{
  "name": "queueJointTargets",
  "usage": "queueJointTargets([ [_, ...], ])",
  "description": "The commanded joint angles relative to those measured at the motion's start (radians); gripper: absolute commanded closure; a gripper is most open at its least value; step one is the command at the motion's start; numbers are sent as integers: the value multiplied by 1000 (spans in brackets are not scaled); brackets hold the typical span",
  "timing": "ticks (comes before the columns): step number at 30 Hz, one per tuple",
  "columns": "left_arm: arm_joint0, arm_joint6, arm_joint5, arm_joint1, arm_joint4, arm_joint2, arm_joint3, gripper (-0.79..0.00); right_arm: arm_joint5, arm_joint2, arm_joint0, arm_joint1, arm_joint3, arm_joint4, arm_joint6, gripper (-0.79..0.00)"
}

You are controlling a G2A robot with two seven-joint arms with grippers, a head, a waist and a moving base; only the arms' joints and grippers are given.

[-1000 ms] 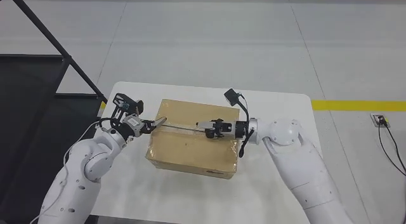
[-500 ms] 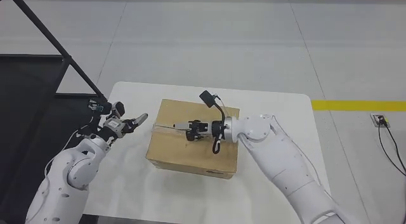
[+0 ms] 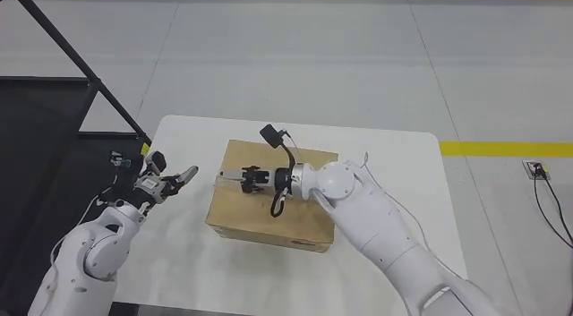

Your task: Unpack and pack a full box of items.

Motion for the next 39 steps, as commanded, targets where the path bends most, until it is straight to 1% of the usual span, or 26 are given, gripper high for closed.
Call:
queueJointTargets([
  [1,8,4,0,1,-6,-7,2,-785,-1,-15,11,-16,24,8,-13,-785],
  [5,21,9,-2,3,-14,-17,4,-785,-18,-40,32,-48,73,28,-40,-785],
  [12,26,12,-4,4,-19,-21,13,-785,-45,-71,68,-101,160,74,-29,-785],
  [16,25,10,-8,4,-21,-20,16,-785,-87,-81,75,-125,199,68,-96,-785],
  [22,13,7,-17,6,-26,-22,30,-785,-93,-91,93,-156,248,76,-83,-785],
  [28,2,4,-27,6,-27,-15,48,-785,-119,-90,105,-179,287,83,-76,-785],
  [32,-7,4,-35,7,-27,-12,59,-785,-130,-86,111,-190,308,94,-44,-785],
  [39,-18,0,-48,8,-23,-6,69,-785,-142,-64,134,-194,350,110,8,-785],
])
